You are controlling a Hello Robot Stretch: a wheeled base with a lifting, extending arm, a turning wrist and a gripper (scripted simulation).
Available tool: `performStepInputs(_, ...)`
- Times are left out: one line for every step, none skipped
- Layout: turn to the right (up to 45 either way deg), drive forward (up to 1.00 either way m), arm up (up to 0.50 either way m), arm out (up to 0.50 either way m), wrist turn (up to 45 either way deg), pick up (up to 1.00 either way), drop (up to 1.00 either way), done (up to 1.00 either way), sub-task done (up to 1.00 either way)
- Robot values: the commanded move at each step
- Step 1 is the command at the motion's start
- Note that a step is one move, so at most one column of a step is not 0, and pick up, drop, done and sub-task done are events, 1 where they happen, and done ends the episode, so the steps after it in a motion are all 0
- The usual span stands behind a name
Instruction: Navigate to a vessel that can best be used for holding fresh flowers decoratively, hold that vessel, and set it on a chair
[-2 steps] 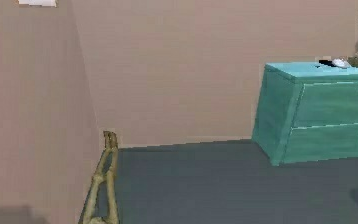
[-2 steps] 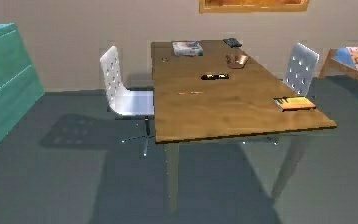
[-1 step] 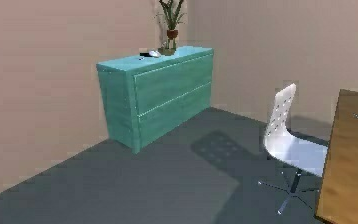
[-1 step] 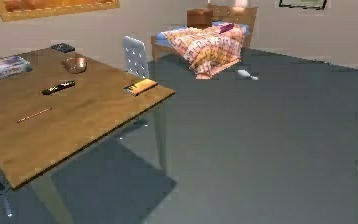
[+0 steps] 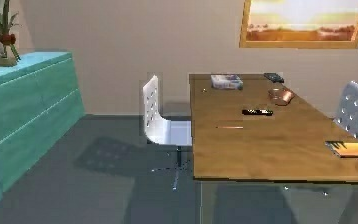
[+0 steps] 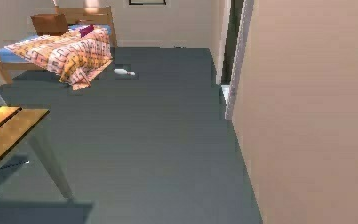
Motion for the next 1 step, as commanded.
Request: performStepInputs(0.0, 0.2, 0.0, 0.0, 0.0, 0.0, 0.0, 0.0, 0.0)
